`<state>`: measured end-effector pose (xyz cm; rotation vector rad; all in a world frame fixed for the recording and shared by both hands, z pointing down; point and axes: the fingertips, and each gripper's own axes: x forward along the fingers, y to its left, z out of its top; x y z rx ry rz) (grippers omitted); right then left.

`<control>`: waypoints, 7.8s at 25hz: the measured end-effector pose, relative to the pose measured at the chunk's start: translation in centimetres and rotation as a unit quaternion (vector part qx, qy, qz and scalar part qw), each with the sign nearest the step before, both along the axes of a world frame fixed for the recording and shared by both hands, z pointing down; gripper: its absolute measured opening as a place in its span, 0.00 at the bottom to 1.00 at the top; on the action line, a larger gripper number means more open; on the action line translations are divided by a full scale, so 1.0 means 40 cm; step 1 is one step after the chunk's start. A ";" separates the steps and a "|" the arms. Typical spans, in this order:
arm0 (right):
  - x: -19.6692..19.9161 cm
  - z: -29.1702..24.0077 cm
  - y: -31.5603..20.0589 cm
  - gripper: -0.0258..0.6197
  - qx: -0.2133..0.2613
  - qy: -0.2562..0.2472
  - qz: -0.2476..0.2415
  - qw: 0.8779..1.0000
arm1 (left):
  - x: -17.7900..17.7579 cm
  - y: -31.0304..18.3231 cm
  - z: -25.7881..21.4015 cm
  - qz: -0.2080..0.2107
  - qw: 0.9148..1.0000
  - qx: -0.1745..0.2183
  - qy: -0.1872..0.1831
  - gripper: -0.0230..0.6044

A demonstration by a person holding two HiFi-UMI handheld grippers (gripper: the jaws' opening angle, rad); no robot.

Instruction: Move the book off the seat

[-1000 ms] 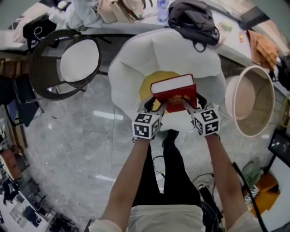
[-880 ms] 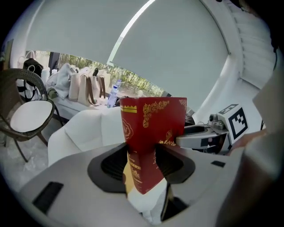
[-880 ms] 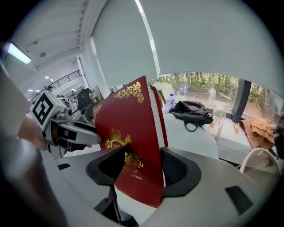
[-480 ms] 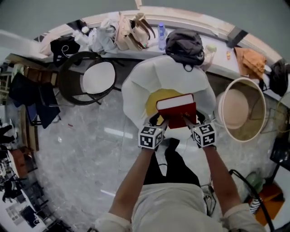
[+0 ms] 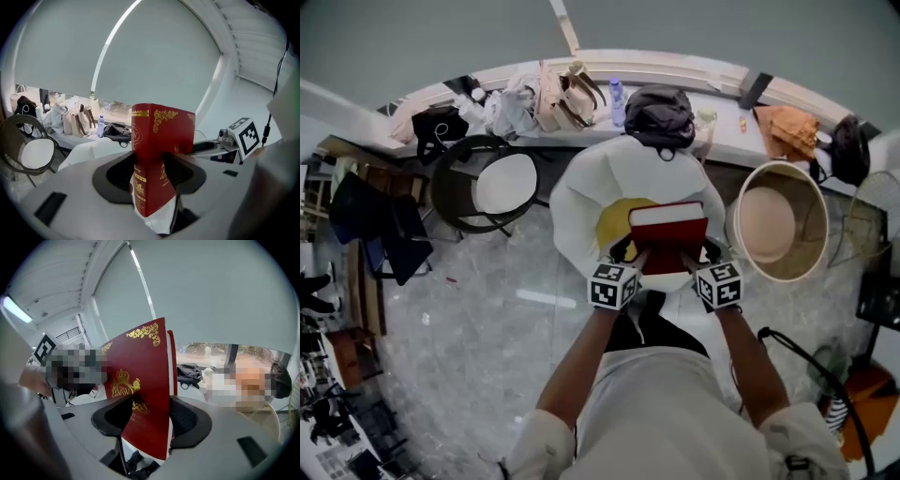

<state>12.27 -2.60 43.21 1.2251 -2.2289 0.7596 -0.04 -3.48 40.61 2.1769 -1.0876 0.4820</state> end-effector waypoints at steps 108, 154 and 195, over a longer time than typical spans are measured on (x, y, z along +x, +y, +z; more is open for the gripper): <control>1.488 0.986 0.153 0.44 -0.098 -0.104 0.303 0.942 | 1.626 -0.098 0.987 0.324 0.942 -0.078 -0.020 0.35; 1.113 0.308 0.440 0.12 0.041 -0.160 0.405 0.899 | 1.148 0.185 0.398 0.380 0.925 0.001 0.012 0.07; 0.819 -0.337 0.931 0.12 0.147 -0.118 0.378 0.907 | 0.720 0.599 -0.263 0.359 0.927 0.028 0.104 0.04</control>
